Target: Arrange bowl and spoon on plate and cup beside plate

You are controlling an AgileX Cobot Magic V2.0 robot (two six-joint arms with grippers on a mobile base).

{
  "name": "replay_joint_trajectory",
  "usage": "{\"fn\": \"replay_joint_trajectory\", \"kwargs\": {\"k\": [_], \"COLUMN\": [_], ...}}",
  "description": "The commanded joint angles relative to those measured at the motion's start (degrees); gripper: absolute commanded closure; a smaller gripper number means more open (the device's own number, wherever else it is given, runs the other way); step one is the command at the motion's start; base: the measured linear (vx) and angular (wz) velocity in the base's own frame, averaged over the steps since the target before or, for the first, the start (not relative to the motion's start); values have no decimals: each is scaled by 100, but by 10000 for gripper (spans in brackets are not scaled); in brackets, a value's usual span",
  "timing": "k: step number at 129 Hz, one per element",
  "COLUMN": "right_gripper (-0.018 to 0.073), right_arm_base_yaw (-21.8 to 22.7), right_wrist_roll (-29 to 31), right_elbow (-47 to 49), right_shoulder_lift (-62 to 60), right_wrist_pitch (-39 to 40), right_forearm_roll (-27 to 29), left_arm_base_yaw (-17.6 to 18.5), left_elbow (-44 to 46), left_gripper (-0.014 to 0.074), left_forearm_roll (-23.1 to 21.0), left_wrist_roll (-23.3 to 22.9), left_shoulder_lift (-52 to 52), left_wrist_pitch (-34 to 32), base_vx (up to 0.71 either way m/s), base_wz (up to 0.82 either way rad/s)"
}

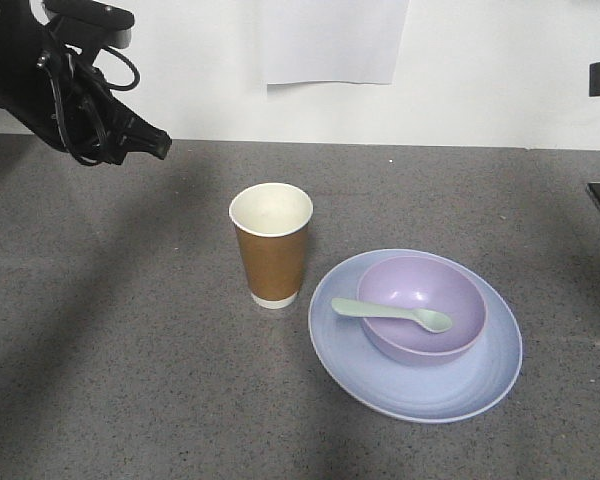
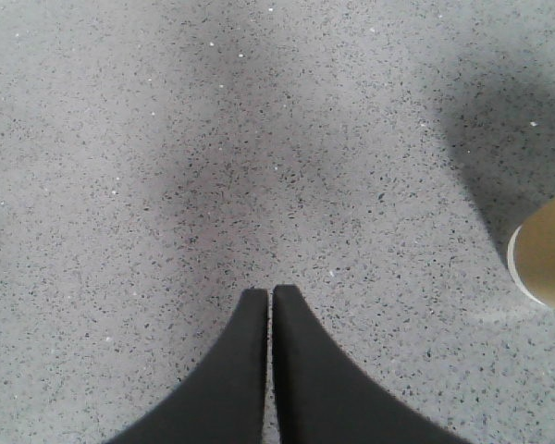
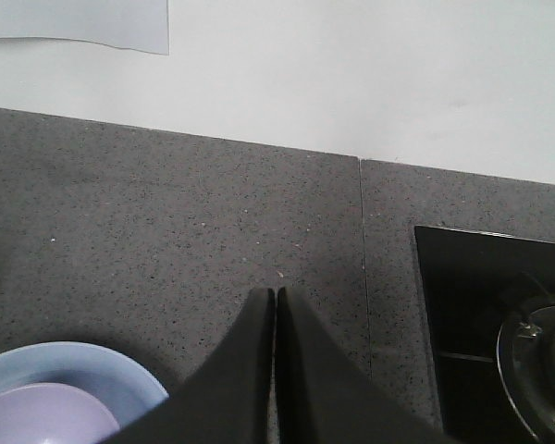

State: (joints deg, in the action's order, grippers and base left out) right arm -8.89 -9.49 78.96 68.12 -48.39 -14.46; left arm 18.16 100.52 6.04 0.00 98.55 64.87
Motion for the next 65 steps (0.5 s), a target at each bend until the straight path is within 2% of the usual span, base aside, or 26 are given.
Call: {"fn": "replay_joint_trajectory", "kwargs": {"k": [1,65], "right_gripper": [568,568], "right_arm_base_yaw": [29,29], "right_wrist_roll": [30,30], "right_elbow": [181,181], "right_shoulder_lift": [-106,-106], "right_wrist_pitch": [333,333], "right_forearm_roll": [-140,-140], "left_arm_base_yaw": [13,13], "left_elbow": [129,129], "left_gripper": [604,604], "left_forearm_roll": [-24,-24], "left_wrist_roll": [-39,-39], "left_shoulder_lift": [-307,-307], "left_wrist_pitch": [-130,-137], "base_vx": [0,0], "base_wz": [0,0]}}
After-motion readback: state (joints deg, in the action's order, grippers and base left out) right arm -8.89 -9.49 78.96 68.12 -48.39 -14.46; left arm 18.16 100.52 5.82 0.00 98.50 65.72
